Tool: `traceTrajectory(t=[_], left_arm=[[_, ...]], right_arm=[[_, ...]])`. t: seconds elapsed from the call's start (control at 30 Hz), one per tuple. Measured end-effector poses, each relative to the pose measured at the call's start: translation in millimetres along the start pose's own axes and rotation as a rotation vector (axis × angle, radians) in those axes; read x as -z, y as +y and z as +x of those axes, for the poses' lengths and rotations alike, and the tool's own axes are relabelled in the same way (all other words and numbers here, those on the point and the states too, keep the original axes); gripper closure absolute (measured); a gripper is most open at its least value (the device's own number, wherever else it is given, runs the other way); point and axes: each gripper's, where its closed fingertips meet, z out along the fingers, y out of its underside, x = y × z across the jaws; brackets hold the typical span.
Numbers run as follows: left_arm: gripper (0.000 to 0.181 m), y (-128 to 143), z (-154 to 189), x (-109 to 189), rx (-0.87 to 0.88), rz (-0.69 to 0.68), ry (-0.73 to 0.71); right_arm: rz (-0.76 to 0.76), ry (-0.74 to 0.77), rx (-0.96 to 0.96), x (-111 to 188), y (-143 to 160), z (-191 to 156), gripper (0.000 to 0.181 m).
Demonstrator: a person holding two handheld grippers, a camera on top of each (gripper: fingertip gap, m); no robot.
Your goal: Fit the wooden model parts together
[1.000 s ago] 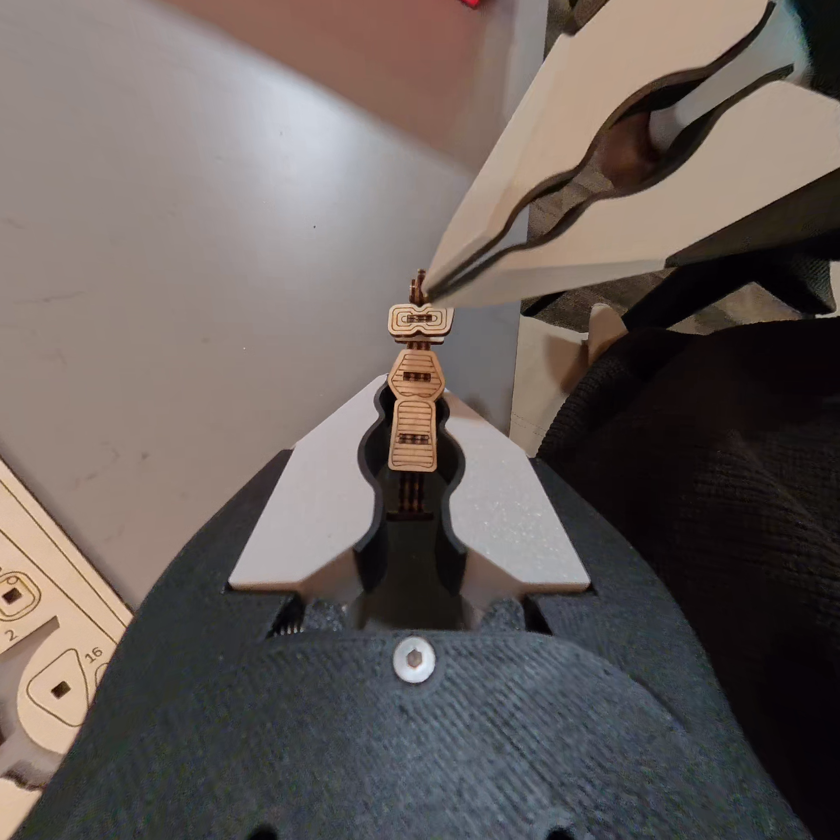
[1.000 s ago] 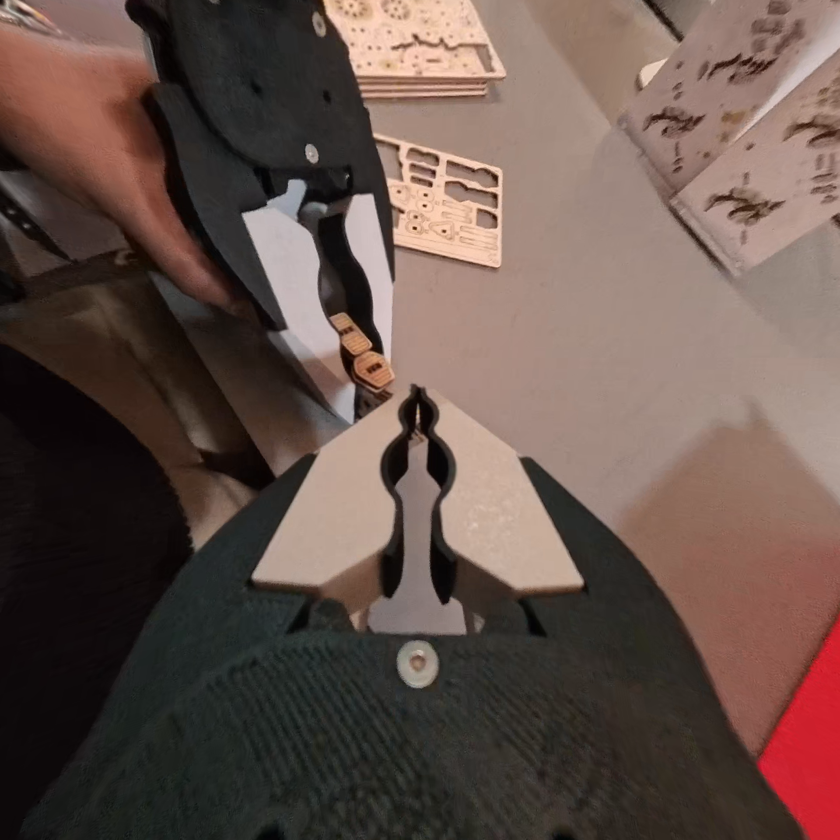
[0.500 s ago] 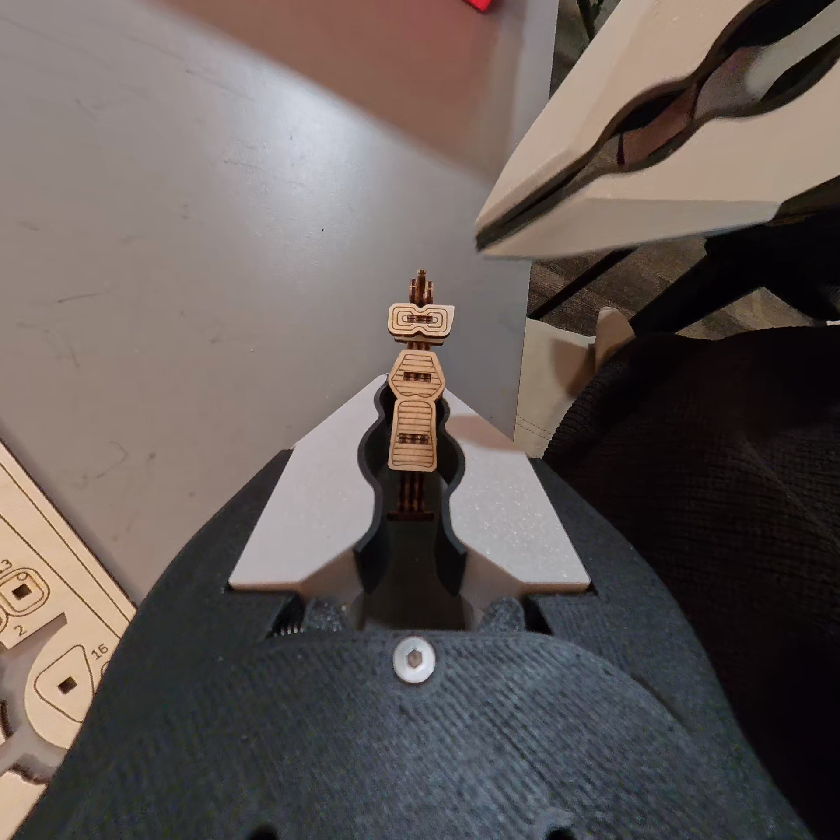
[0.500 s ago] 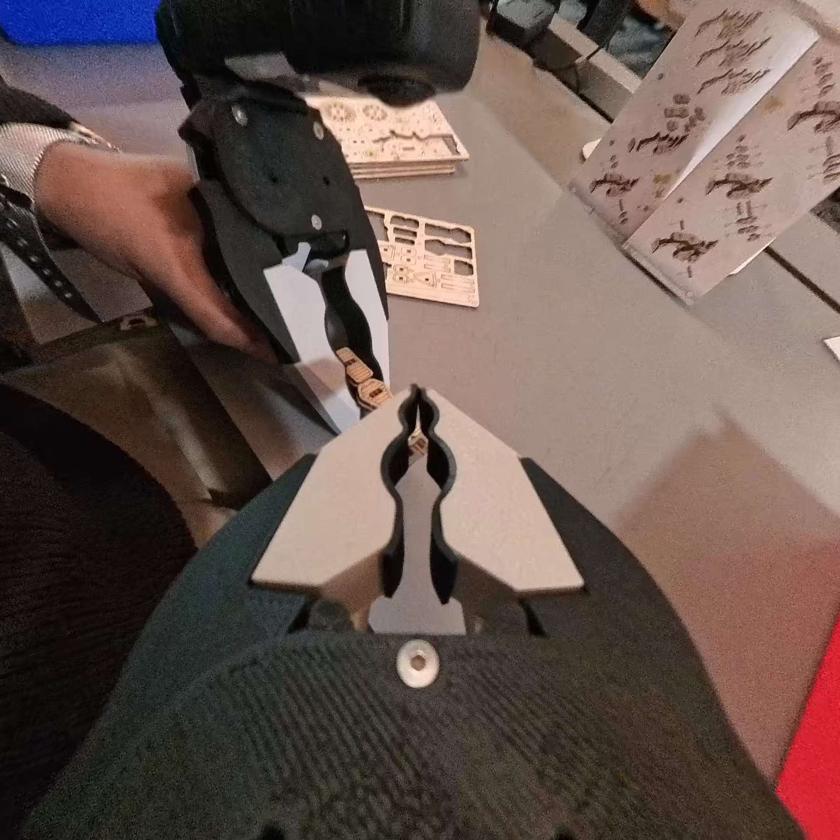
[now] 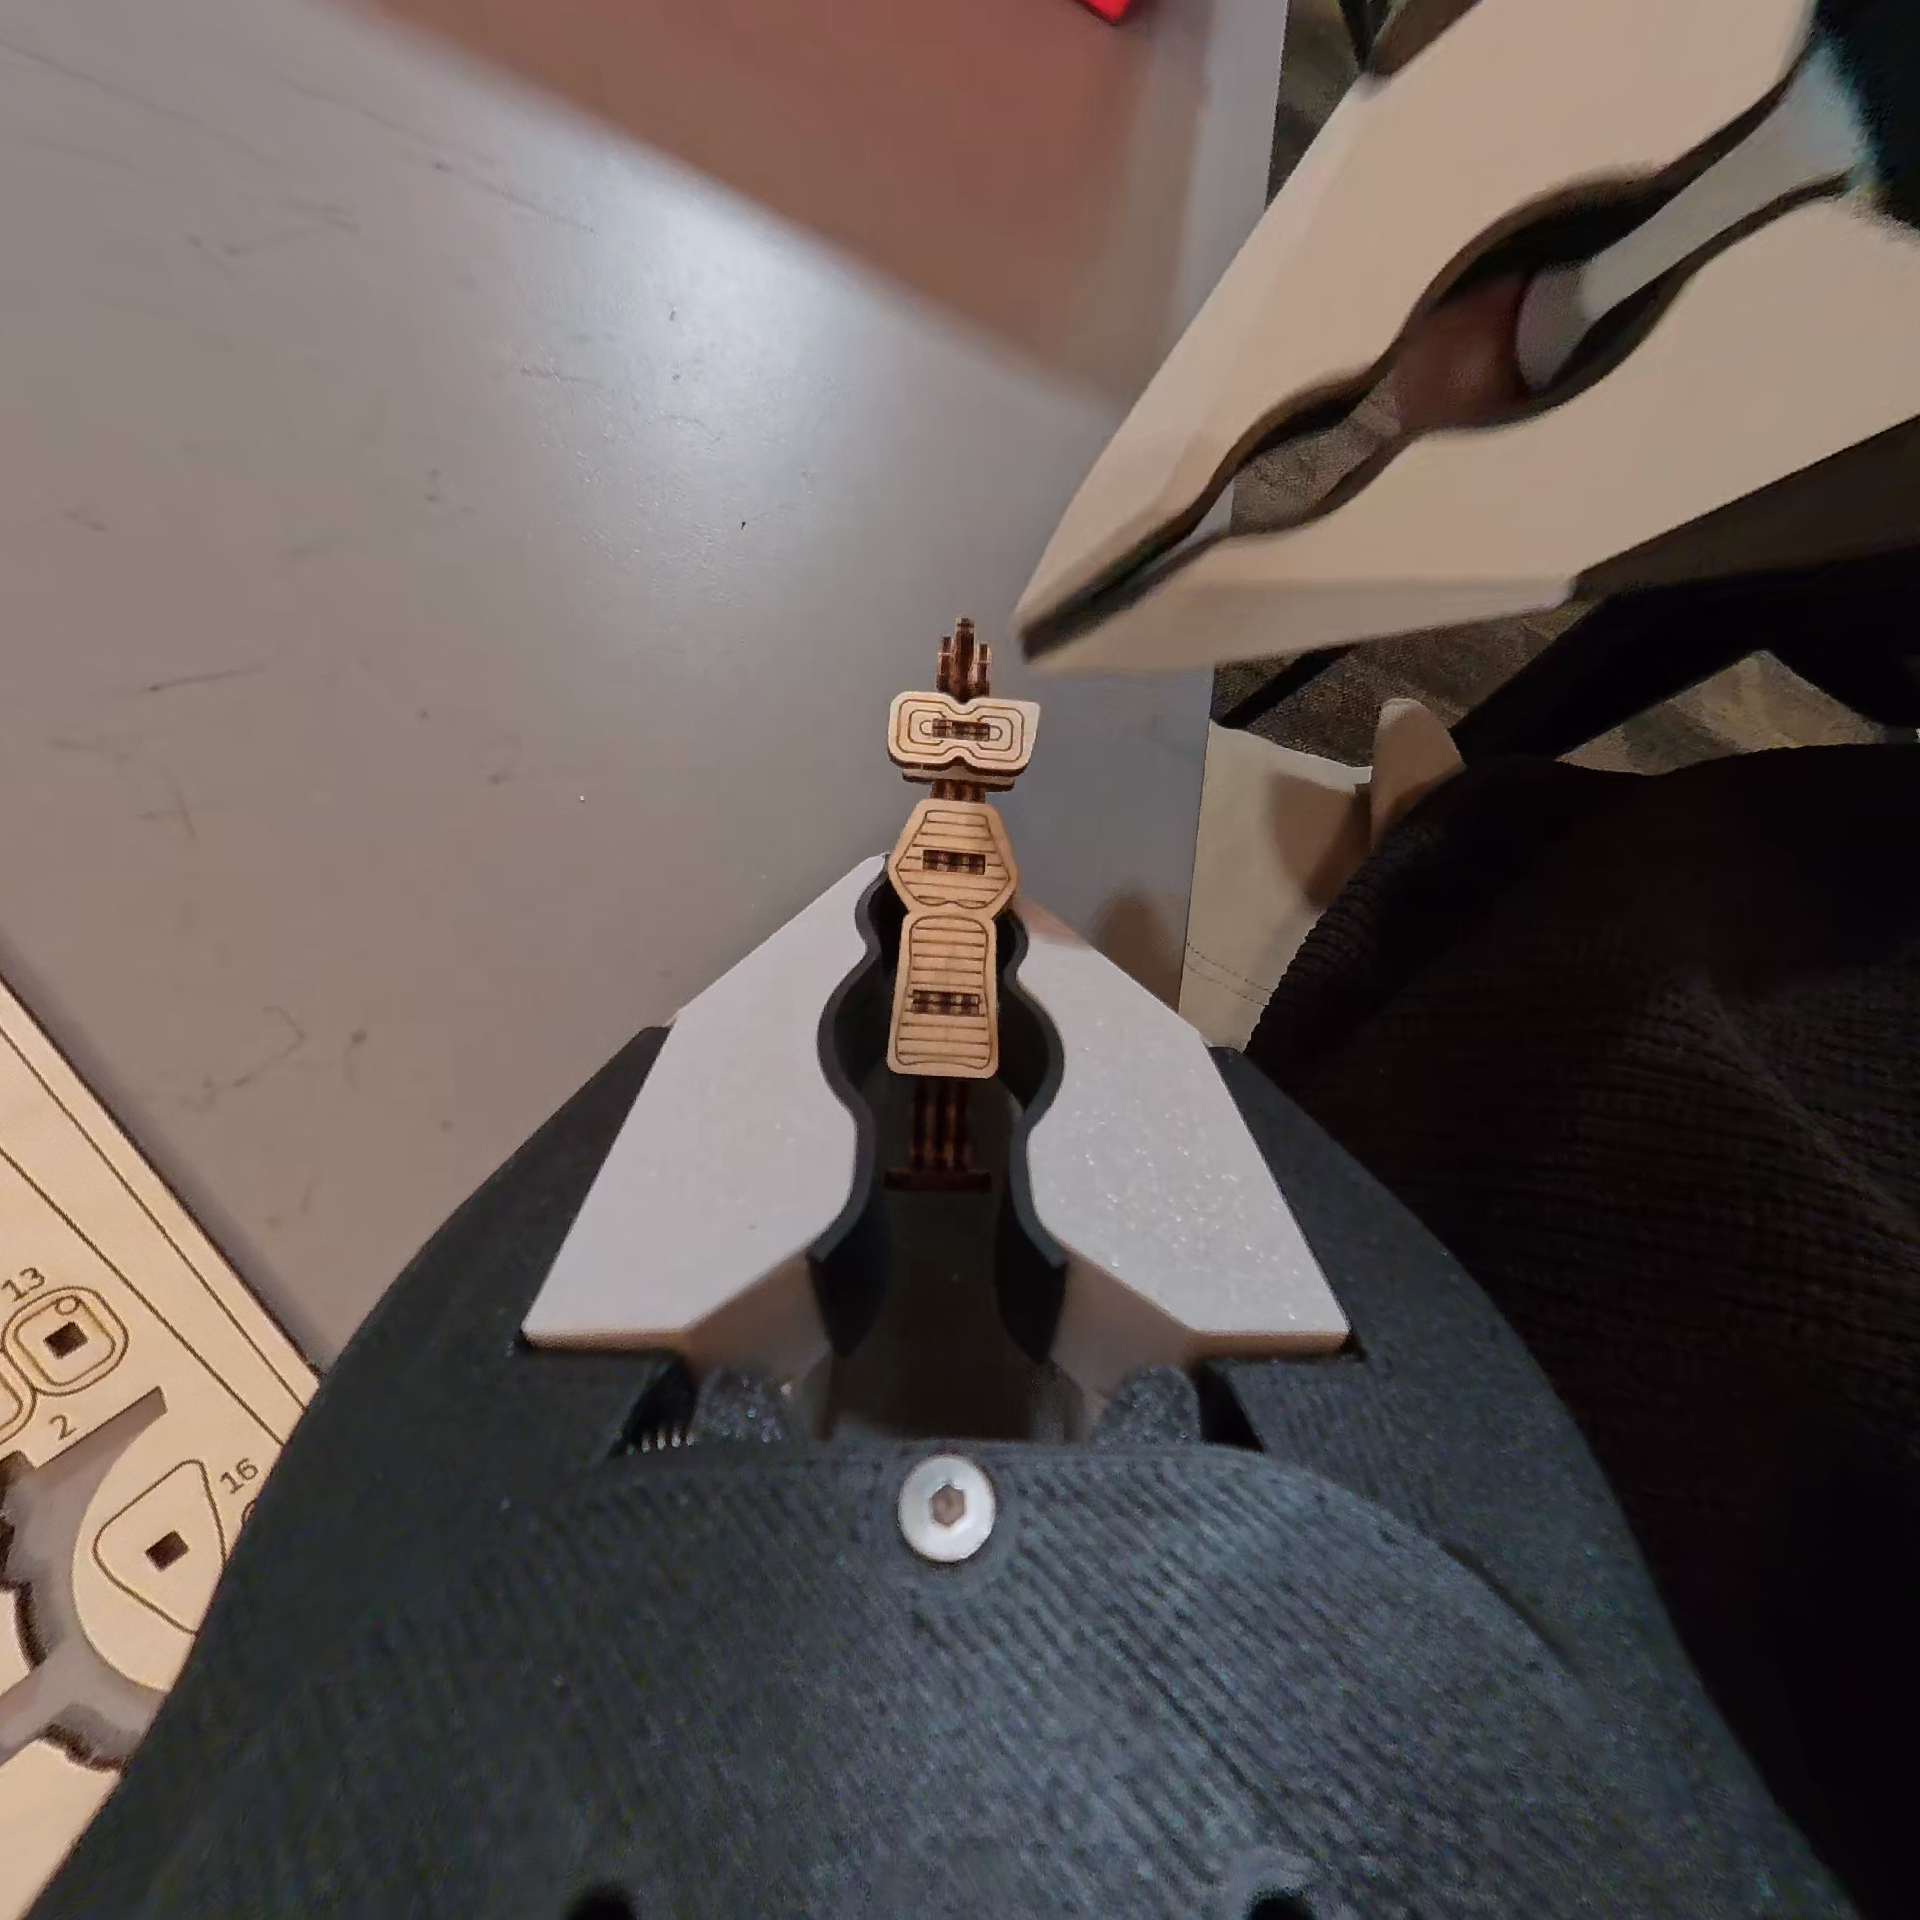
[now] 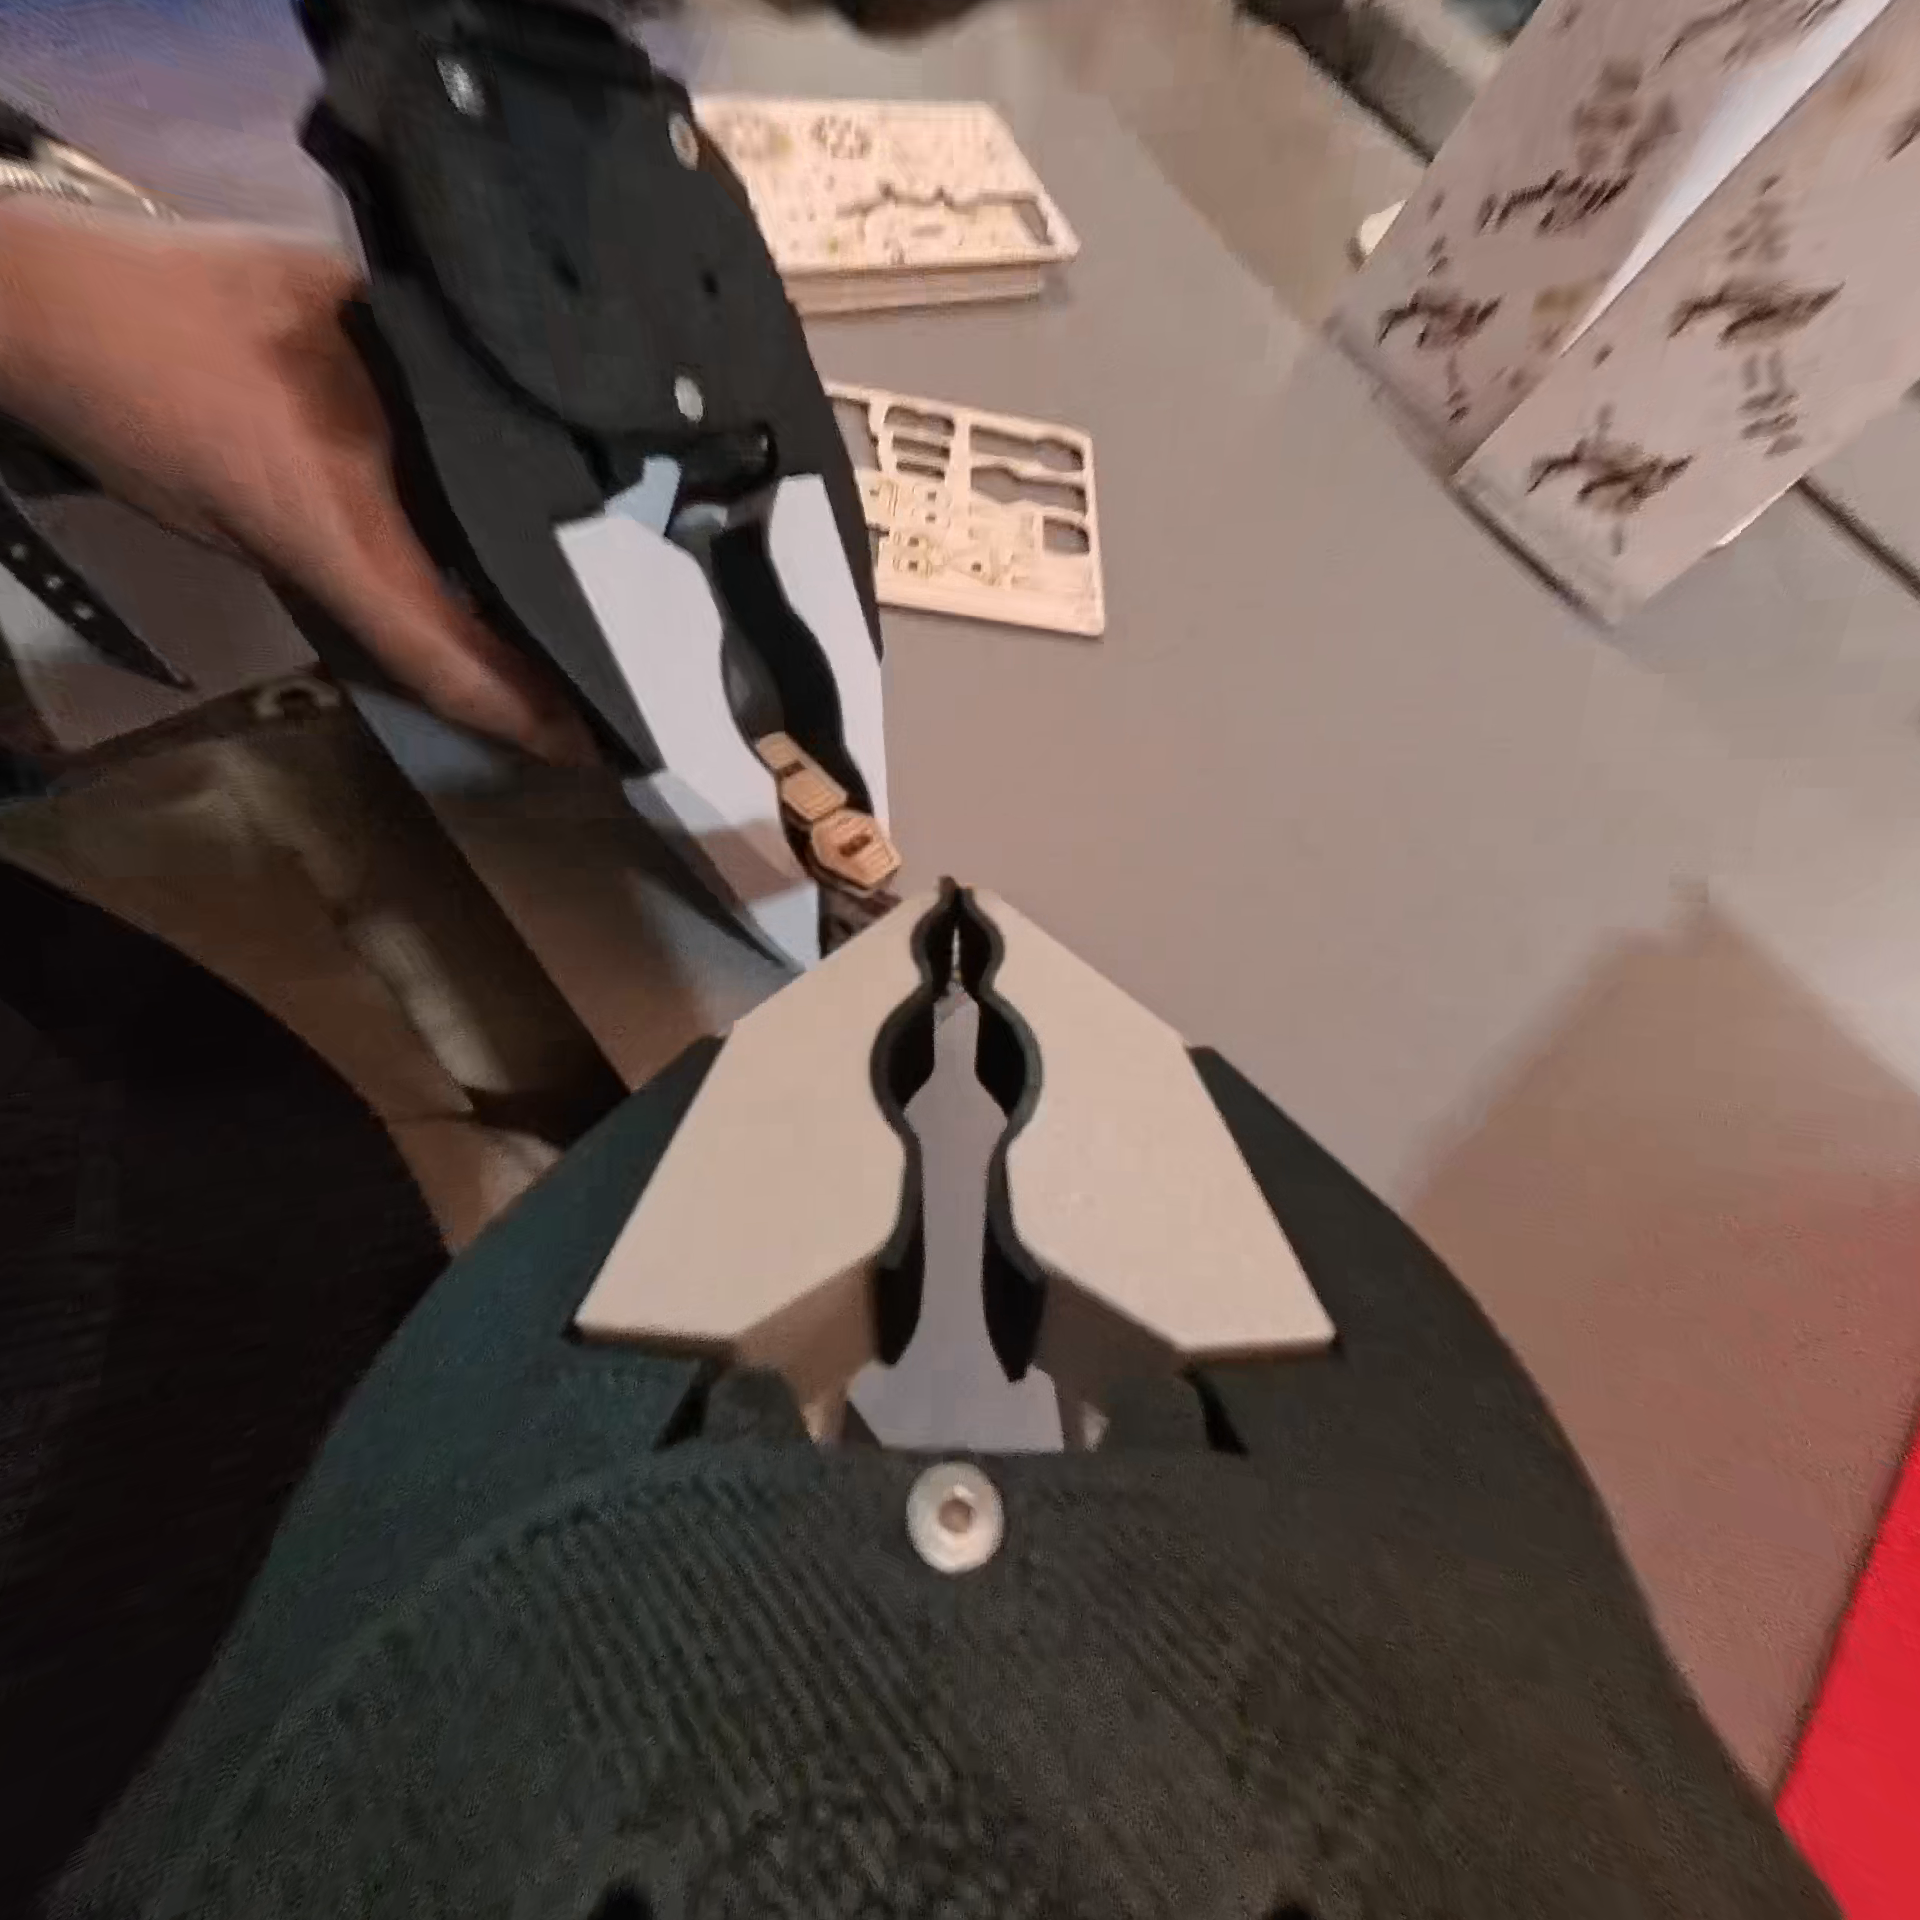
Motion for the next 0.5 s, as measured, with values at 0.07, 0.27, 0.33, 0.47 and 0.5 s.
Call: traceTrajectory(t=[0.07, 0.27, 0.33, 0.47, 0.5], left_arm=[[0.167, 0, 0, 0, -0.005, -0.002, -0.003], [0.167, 0, 0, 0, -0.006, -0.002, -0.003], [0.167, 0, 0, 0, -0.010, -0.003, -0.008], [0.167, 0, -1, 0, -0.017, -0.007, -0.017], [0.167, 0, 0, 0, -0.016, -0.008, -0.011]], right_arm=[[0.080, 0.034, 0.020, 8, -15, 3, 0.181], [-0.030, -0.026, -0.013, -4, 6, -5, 0.181], [0.053, 0.016, 0.007, 5, -10, 1, 0.181], [-0.042, -0.029, -0.011, -7, 9, -6, 0.181], [-0.041, -0.047, -0.030, -7, 10, -8, 0.181]])
